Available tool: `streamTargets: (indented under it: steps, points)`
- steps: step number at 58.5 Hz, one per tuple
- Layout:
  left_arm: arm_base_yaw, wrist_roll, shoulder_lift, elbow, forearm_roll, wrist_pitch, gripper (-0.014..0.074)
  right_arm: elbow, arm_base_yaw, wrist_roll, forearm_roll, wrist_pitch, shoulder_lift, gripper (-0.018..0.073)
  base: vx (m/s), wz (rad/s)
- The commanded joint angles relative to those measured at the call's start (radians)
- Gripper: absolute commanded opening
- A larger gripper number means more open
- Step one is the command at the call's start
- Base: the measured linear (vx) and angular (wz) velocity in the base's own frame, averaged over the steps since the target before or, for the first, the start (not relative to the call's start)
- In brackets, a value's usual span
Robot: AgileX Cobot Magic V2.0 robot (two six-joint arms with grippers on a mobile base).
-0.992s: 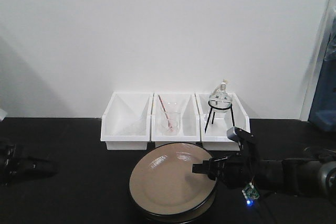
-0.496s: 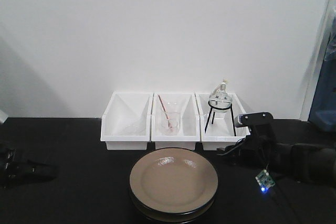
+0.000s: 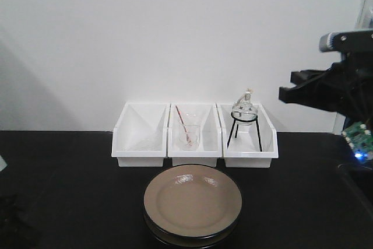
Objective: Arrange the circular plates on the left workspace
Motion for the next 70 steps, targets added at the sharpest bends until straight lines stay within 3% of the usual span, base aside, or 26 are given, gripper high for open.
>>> streamTargets:
  steps: [1, 8, 13, 17, 25, 32, 41, 51, 59, 70]
  points:
    - [-0.002, -0.14, -0.027, -0.023, 0.192, -0.074, -0.0001, 0.008, 0.001, 0.029, 0.012, 0.008, -0.135, -0.0006, 0.0, 0.0]
    - [-0.002, -0.357, -0.03, -0.023, 0.542, -0.248, -0.0001, 0.115, 0.001, 0.034, 0.012, 0.008, -0.277, -0.0005, 0.0, 0.0]
    - [-0.002, -0.417, -0.051, -0.023, 0.622, -0.351, -0.0001, 0.207, 0.001, 0.034, 0.012, 0.008, -0.376, -0.0005, 0.0, 0.0]
    - [-0.002, -0.424, -0.087, -0.023, 0.577, -0.436, -0.0001, 0.283, 0.001, 0.034, 0.012, -0.004, -0.447, -0.0005, 0.0, 0.0]
    - [-0.032, -0.359, -0.204, -0.023, 0.397, -0.628, -0.0001, 0.435, 0.001, 0.031, 0.012, -0.037, -0.579, -0.0005, 0.0, 0.0]
    - [-0.099, -0.192, -0.305, -0.023, 0.278, -0.716, -0.0001, 0.55, 0.001, 0.031, 0.012, -0.078, -0.685, -0.0005, 0.0, 0.0]
    - [-0.189, 0.033, -0.433, 0.01, 0.153, -0.736, -0.0001, 0.66, 0.001, 0.031, 0.013, -0.107, -0.804, -0.0005, 0.0, 0.0]
    - [-0.257, 0.207, -0.622, 0.218, -0.051, -0.877, -0.0001, 0.753, 0.001, 0.031, 0.022, -0.107, -0.908, -0.0005, 0.0, 0.0]
    - [-0.284, 0.282, -0.811, 0.423, -0.207, -0.977, -0.0001, 0.804, 0.001, 0.031, 0.022, -0.107, -0.953, -0.0005, 0.0, 0.0]
    - [-0.284, 0.31, -1.051, 0.649, -0.236, -1.002, -0.0001, 0.821, 0.001, 0.031, 0.027, -0.107, -0.967, -0.0005, 0.0, 0.0]
